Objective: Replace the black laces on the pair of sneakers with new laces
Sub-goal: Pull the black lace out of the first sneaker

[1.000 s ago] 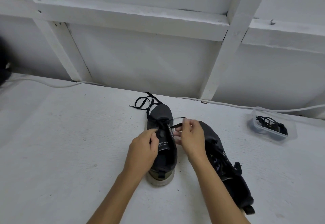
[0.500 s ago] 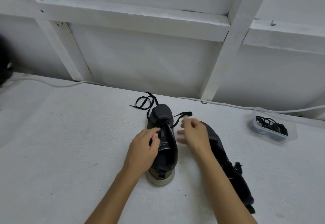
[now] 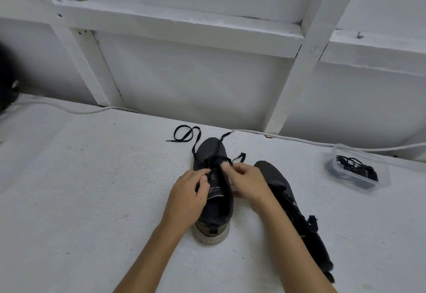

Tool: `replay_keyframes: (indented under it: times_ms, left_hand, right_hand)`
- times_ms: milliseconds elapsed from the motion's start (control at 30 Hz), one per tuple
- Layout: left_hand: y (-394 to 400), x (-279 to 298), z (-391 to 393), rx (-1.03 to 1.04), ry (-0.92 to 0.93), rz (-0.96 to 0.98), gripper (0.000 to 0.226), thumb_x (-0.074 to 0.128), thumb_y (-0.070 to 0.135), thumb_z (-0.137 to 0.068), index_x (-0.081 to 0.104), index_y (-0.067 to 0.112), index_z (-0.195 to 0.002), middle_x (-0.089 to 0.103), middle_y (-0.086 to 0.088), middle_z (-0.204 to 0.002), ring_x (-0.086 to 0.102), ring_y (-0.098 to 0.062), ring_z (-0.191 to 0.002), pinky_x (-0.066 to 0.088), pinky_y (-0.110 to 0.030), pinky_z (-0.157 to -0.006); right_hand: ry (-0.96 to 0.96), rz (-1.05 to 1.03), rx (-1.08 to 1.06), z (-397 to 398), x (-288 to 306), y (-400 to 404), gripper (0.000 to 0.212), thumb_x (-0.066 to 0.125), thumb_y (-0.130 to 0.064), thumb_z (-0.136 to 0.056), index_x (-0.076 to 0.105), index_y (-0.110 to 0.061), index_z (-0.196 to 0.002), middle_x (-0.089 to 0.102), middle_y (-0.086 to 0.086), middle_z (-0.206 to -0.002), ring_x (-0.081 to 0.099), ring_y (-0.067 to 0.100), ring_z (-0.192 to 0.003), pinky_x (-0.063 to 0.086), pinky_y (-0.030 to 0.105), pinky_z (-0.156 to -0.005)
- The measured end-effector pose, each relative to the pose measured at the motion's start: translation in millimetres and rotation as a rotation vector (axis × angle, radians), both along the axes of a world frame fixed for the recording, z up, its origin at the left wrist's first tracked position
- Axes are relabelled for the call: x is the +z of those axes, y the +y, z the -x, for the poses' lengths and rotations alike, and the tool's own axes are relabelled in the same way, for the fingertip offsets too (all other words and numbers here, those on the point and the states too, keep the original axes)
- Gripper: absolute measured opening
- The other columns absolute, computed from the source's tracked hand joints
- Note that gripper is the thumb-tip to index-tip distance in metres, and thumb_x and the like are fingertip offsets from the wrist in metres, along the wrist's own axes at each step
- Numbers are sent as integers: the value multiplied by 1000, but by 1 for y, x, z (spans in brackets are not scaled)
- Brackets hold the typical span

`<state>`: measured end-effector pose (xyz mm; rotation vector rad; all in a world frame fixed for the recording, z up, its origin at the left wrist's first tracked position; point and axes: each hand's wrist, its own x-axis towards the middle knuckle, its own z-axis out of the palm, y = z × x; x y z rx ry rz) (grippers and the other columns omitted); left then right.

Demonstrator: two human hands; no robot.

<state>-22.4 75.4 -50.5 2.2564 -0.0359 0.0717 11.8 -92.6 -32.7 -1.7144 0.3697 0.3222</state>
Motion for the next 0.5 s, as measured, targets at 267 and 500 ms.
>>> replay_keyframes:
  times_ms: [267,500]
  left_hand:
    - [1,-1,0,-10,12,3,34,42,26,-102,62,27,-131,59,13,-118,54,-5,-109,48,-27,-95]
    - [0,-2,-2,0,15,-4,34,42,27,-102,61,27,-131,58,12,-119,53,-6,-111,47,-25,-94]
  right_hand:
    - [-280,-104,-631,-17,4,-8,19,46,-26,-106,55,-9,-102,62,4,-89,68,7,-66,54,22,-53]
    - [-20,19,18,-4,2,5,27,68,-31,-95,65,-8,-81,67,5,-75,64,19,-68,64,41,-66]
